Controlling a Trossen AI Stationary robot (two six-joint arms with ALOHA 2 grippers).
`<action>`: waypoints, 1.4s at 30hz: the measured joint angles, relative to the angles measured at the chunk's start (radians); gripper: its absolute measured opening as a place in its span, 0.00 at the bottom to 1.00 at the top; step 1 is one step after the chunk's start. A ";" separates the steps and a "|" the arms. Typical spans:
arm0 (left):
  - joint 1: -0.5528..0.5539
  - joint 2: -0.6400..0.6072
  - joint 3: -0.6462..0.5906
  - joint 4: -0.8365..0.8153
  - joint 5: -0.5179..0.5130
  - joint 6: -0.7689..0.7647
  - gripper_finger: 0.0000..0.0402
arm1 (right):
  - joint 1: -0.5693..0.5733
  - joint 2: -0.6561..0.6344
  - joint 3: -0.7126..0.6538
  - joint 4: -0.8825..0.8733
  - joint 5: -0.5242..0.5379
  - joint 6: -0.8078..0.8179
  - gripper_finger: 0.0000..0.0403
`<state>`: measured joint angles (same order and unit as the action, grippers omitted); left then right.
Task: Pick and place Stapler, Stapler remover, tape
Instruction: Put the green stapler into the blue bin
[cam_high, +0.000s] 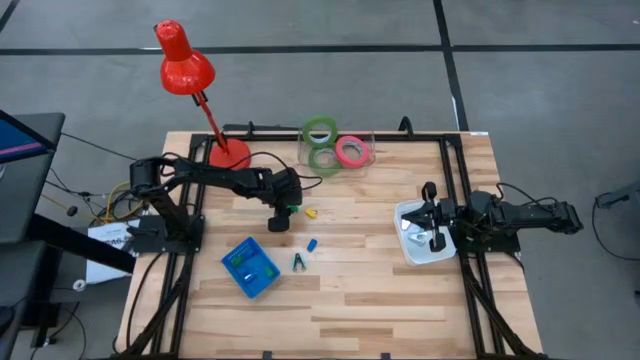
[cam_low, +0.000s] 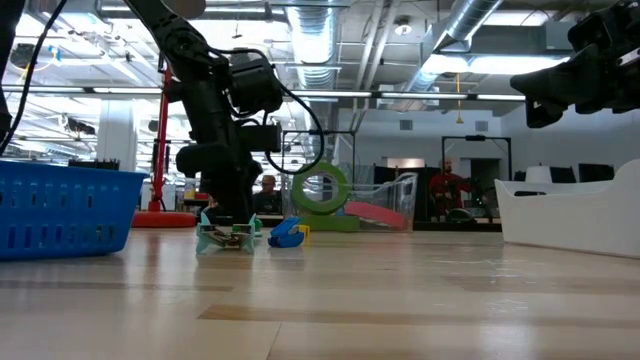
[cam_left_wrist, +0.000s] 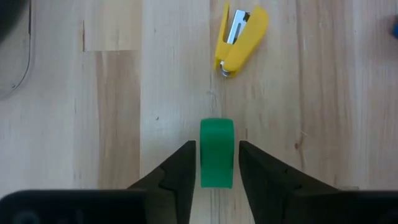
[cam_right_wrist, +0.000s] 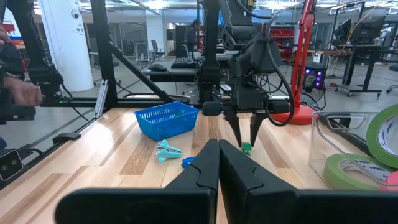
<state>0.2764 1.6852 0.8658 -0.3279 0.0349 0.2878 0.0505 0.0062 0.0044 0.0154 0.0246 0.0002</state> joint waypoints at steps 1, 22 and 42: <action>0.000 0.000 0.000 0.000 0.000 0.000 0.27 | 0.000 0.000 0.000 0.000 0.000 0.000 0.00; 0.000 -0.001 0.002 -0.002 0.000 0.000 0.16 | 0.000 0.000 0.000 0.000 0.000 0.000 0.00; -0.113 -0.244 0.002 -0.046 0.000 -0.113 0.16 | 0.000 0.000 0.000 0.000 0.000 0.000 0.00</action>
<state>0.1634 1.4408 0.8677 -0.3740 0.0352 0.1746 0.0505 0.0063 0.0044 0.0154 0.0246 0.0002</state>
